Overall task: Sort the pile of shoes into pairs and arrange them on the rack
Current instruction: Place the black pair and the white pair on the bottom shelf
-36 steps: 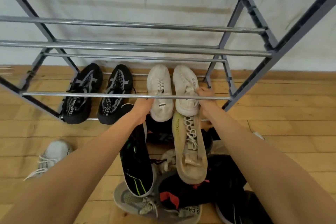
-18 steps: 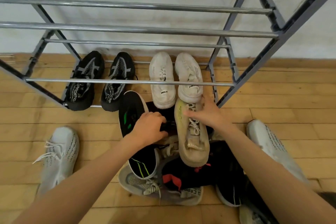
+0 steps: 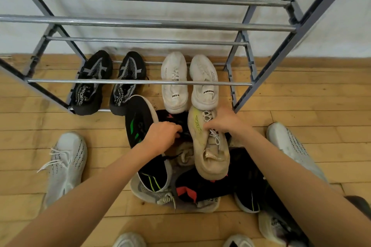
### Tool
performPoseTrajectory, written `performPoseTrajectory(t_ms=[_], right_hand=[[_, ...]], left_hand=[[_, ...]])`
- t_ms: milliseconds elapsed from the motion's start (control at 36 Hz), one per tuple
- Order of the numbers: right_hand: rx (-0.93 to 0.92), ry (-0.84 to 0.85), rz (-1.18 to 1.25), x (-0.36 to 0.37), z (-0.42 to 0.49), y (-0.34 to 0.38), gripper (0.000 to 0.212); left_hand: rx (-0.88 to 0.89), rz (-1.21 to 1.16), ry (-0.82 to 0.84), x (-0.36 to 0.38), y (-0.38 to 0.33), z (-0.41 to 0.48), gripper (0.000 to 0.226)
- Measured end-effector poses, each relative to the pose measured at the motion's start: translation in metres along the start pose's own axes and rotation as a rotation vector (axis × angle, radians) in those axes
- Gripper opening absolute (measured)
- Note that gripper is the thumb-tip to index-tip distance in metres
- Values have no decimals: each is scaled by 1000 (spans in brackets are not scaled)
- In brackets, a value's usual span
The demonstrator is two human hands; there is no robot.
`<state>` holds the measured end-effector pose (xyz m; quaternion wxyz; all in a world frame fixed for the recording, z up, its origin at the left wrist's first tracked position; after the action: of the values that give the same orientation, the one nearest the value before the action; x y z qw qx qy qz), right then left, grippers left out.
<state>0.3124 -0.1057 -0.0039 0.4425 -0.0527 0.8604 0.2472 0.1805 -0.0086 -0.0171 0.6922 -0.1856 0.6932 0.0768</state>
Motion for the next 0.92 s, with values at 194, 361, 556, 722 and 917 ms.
performPoseTrajectory(t_ms=[194,361,556,722,917], right_hand=[[24,140,15,13,-14,-1,76],[96,227,73,6,-14,-7,63],[237,-36,549,-14,-2,1,75],[369,40,612,4,25,0,55],[407,48,684,8,36,-4,47]], left_hand=[[24,4,191,11,-4,-21,29],[-224,-371,284,11,23,-13,28],[-667,-584,-201,-20,65,27,53],[-1092,-995,-42,22,71,28,59],[-1168,-1253,-71,34,72,32,44]])
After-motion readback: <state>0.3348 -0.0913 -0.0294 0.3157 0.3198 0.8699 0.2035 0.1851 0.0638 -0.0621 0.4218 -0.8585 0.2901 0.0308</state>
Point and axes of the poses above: each hand's wrist, its own z-axis towards the middle knuckle, its own x-axis out of the palm, y = z × x, the point moved 8 cm from there along z, towards the middle knuckle, and after that the axes turned 14 degrees about -y, right-handed, at the moved point
